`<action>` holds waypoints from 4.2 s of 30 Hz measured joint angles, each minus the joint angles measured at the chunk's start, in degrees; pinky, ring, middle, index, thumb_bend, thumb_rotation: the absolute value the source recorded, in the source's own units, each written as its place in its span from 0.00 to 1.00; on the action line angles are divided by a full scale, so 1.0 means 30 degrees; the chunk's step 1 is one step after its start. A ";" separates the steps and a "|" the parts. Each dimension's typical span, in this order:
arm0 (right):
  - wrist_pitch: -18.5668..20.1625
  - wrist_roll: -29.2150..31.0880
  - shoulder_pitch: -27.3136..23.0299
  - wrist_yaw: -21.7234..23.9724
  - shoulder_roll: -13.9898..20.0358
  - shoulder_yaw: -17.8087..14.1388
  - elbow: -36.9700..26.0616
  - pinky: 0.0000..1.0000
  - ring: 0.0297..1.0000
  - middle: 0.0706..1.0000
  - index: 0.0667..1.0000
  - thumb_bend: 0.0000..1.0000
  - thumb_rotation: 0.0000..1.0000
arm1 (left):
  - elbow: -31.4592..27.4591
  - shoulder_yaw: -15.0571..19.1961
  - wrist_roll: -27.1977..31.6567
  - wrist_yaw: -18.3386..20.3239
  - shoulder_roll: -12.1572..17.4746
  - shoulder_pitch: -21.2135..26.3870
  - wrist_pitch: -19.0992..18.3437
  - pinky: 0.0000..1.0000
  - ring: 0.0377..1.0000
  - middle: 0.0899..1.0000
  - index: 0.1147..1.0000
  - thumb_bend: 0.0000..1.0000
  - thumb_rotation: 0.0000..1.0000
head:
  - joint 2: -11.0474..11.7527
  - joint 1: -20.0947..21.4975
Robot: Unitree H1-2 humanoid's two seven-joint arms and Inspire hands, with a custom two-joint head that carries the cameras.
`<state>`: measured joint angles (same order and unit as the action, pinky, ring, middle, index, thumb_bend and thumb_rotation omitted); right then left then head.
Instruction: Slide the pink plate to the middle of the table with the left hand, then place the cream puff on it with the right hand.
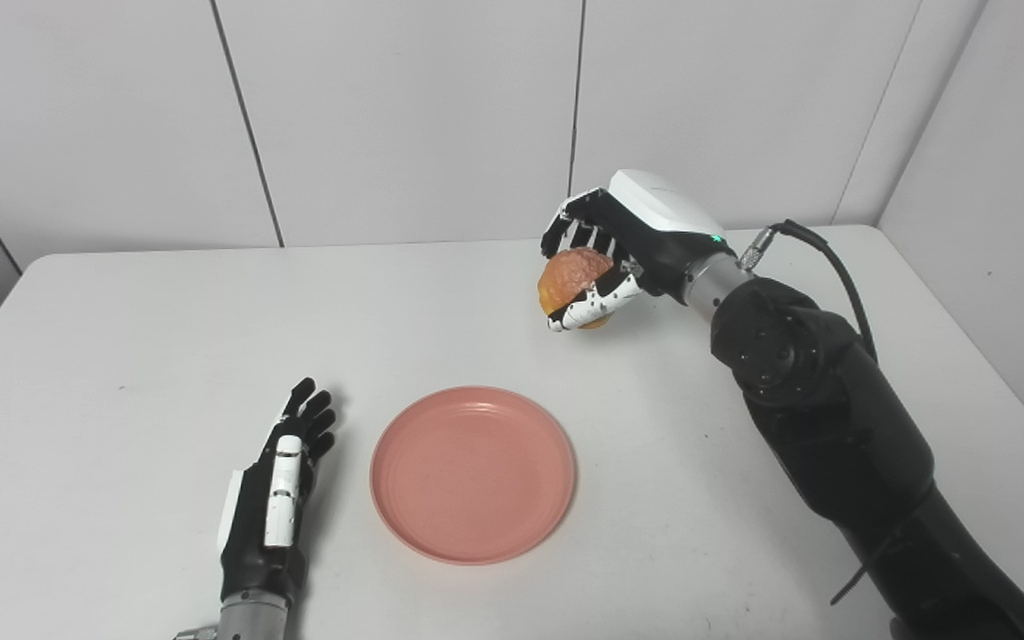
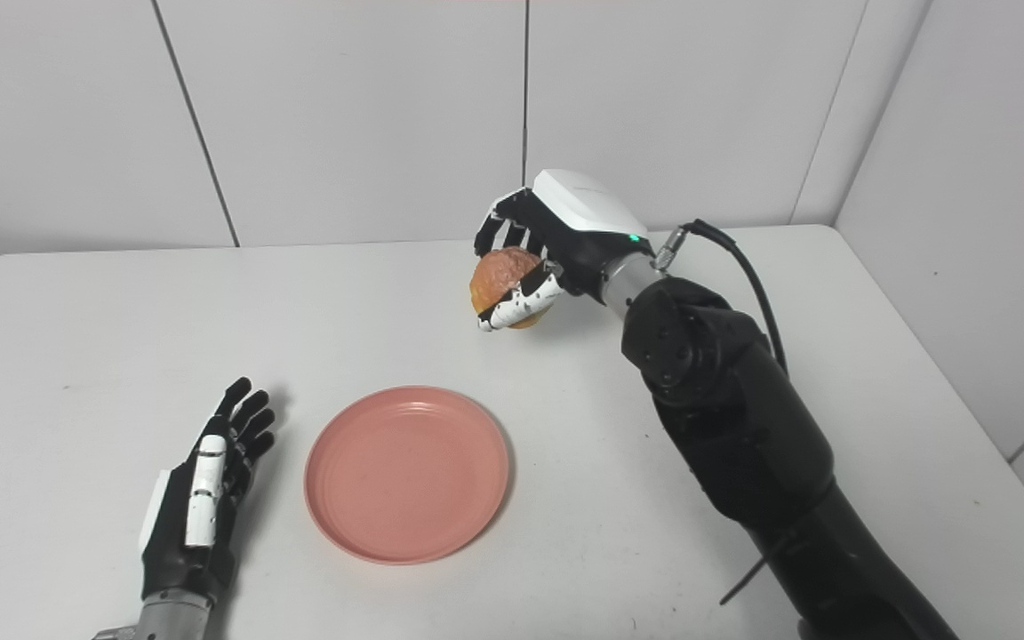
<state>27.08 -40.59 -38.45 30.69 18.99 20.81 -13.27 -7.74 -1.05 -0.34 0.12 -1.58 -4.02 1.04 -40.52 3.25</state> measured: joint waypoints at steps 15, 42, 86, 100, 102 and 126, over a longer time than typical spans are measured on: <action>-0.0116 0.0560 0.1049 0.0526 -0.1142 0.1288 -0.1090 0.30 0.36 0.39 0.51 0.52 0.00 | -0.0537 -0.1390 -0.2558 -0.1596 -0.0536 -0.0372 0.0471 0.90 0.91 0.90 0.88 0.53 1.00 | -0.0527 -0.2285; -0.1738 0.0127 0.2827 -0.0393 -0.3119 0.3698 0.2679 0.29 0.35 0.37 0.50 0.52 0.00 | -0.0538 -0.1451 -0.4226 -0.2700 -0.2255 -0.0577 0.0458 0.88 0.89 0.87 0.86 0.49 1.00 | -0.1084 -0.3282; -0.2558 -0.1404 0.3334 0.0893 -0.3053 0.3523 0.1120 0.44 0.59 0.72 0.78 0.83 0.23 | -0.0925 -0.1404 -0.4181 -0.2701 -0.2398 -0.0626 0.0208 0.87 0.87 0.87 0.86 0.49 1.00 | -0.1348 -0.3311; -0.2586 -0.1068 0.3342 0.0774 -0.2816 0.2285 0.0142 0.54 0.74 0.84 0.89 0.86 0.36 | -0.0917 -0.1364 -0.4142 -0.2700 -0.2366 -0.0634 0.0209 0.87 0.88 0.87 0.86 0.49 1.00 | -0.1260 -0.3018; -0.2630 -0.0682 0.3371 0.0282 -0.2821 0.1636 -0.0232 0.57 0.77 0.86 0.90 0.87 0.39 | -0.0918 -0.1348 -0.4142 -0.2700 -0.2357 -0.0636 0.0209 0.87 0.88 0.87 0.86 0.50 1.00 | -0.1230 -0.2960; -0.4583 0.6408 1.0052 -0.6037 -0.4256 -0.4251 -0.1971 0.91 0.99 1.00 1.00 0.74 1.00 | -0.0953 -0.1109 -0.3763 -0.2489 -0.2099 -0.0704 0.0213 0.87 0.90 0.89 0.88 0.51 1.00 | -0.1172 -0.2433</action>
<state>13.33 -21.36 -8.30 12.57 6.23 8.06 -19.18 -10.60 -4.38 -11.63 -7.34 -7.88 -6.13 1.68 -44.03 -4.04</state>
